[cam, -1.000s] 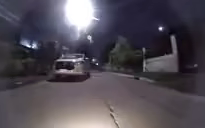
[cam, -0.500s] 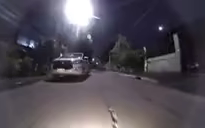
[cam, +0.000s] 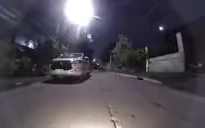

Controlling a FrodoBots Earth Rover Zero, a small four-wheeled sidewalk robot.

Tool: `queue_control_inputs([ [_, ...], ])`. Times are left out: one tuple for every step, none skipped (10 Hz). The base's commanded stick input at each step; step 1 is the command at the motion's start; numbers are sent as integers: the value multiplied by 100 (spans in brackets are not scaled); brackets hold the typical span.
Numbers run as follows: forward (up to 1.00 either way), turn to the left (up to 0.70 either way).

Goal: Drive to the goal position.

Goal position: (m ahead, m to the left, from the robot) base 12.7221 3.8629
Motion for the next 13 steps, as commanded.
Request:
queue_control_inputs([
  [50, 0],
  [50, 0],
  [50, 0],
  [50, 0],
  [50, 0],
  [50, 0],
  [50, 0],
  [50, 0],
  [50, 0],
  [50, 0],
  [50, 0],
  [50, 0],
  [50, 0],
])
